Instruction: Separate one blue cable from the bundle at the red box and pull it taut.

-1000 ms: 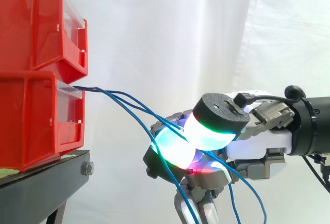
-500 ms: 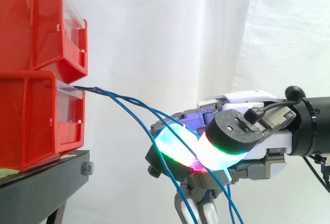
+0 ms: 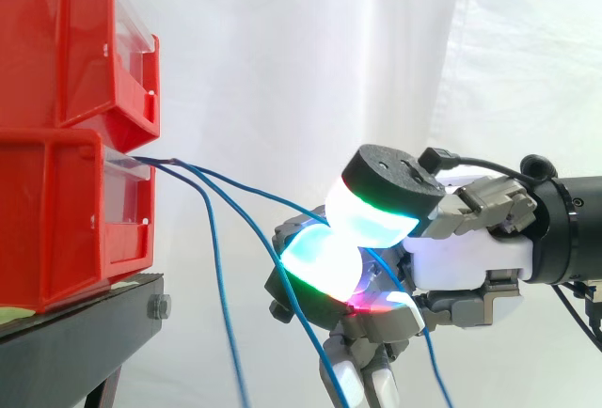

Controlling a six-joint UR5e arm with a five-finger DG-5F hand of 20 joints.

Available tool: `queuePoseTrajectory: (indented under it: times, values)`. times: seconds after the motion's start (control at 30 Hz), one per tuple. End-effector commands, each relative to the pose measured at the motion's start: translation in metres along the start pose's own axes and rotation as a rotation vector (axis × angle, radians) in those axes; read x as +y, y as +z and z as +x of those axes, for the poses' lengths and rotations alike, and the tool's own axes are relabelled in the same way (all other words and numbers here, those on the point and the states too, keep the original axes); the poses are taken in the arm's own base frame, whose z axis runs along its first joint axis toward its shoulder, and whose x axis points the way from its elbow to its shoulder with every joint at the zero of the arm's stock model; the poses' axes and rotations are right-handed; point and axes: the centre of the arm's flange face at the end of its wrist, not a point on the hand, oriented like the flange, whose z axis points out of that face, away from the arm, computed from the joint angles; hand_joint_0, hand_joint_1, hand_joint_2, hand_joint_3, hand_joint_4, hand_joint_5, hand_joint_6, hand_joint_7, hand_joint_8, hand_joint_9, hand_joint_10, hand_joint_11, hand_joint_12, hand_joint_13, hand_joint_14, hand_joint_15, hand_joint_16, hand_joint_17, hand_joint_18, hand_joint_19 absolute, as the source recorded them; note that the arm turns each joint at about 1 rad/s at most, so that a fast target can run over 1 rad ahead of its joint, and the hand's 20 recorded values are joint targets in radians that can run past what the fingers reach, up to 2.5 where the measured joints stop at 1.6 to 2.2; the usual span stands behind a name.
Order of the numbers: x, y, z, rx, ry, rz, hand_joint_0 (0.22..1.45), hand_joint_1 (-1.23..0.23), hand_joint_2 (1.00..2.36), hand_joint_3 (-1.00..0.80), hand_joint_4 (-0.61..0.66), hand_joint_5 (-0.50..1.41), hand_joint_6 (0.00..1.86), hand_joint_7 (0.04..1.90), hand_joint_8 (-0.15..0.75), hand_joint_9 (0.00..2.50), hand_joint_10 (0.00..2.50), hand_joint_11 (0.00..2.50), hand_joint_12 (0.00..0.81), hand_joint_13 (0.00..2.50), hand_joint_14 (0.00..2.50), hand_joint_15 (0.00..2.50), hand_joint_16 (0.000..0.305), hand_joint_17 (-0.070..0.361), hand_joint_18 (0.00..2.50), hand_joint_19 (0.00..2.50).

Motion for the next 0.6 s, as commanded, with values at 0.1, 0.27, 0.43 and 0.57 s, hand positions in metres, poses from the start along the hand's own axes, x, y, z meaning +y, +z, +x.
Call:
queuePoseTrajectory:
  times: [0.1, 0.27, 0.43, 0.57]
  values:
    - [0.0001, 0.0001, -0.0001, 0.000, 0.000, -0.001, 0.53, -0.65, 1.00, -0.50, 0.08, -0.14, 0.88, 1.09, 0.361, 1.21, 0.02, 1.25, 0.413, 0.96, 0.02, 0.62, 0.052, 0.117, 0.97, 0.69]
    - [0.0001, 0.0001, -0.0001, 0.000, 0.000, -0.001, 0.52, -0.64, 1.00, -0.50, 0.09, -0.14, 0.86, 1.08, 0.375, 1.20, 0.02, 1.24, 0.422, 0.96, 0.02, 0.62, 0.053, 0.120, 0.98, 0.69]
    - [0.0001, 0.0001, -0.0001, 0.000, 0.000, -0.001, 0.51, -0.63, 1.00, -0.50, 0.08, -0.14, 0.85, 1.05, 0.372, 1.20, 0.02, 1.24, 0.423, 0.96, 0.02, 0.62, 0.054, 0.121, 0.98, 0.69]
    - [0.0001, 0.0001, -0.0001, 0.000, 0.000, -0.001, 0.51, -0.62, 1.00, -0.50, 0.09, -0.14, 0.85, 1.04, 0.375, 1.20, 0.02, 1.24, 0.424, 0.96, 0.02, 0.61, 0.054, 0.121, 0.98, 0.68]
